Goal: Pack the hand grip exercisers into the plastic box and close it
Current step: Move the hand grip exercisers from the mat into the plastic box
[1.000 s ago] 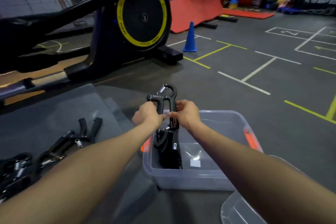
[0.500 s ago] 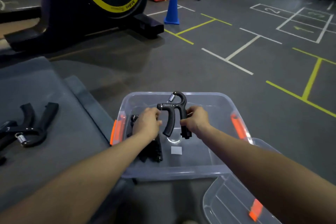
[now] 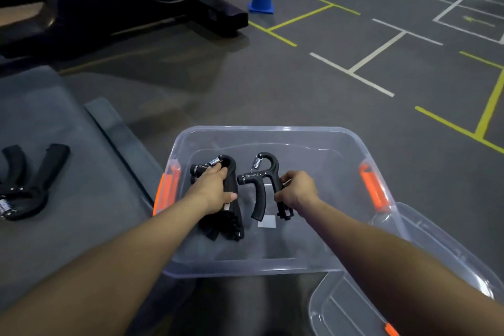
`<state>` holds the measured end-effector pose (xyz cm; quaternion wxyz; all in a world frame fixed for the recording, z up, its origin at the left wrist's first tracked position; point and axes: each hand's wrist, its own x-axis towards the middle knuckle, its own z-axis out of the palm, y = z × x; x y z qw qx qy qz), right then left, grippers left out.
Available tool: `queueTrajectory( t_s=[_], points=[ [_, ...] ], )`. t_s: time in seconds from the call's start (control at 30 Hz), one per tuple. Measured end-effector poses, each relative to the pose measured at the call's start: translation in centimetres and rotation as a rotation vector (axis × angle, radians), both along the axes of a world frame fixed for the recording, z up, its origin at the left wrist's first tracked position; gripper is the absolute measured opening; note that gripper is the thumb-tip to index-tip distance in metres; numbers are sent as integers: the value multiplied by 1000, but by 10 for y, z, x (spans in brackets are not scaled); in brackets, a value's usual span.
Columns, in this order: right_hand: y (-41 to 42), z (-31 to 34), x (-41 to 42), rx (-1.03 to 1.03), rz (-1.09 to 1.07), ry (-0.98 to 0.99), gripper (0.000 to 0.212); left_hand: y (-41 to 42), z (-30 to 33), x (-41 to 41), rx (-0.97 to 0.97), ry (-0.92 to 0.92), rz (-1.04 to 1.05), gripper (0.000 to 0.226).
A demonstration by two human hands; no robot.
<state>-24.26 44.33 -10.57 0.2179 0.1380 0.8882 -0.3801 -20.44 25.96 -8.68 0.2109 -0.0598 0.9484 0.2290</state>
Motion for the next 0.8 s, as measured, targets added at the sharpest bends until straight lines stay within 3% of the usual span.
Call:
queueTrajectory(
  t_s=[0.43, 0.8],
  points=[
    [-15, -66, -5, -20, -119, -70, 24, -2, -8, 1, -73, -51, -86, 74],
    [-12, -86, -8, 78, -38, -88, 22, -1, -8, 12, -58, -35, -84, 74]
  ],
)
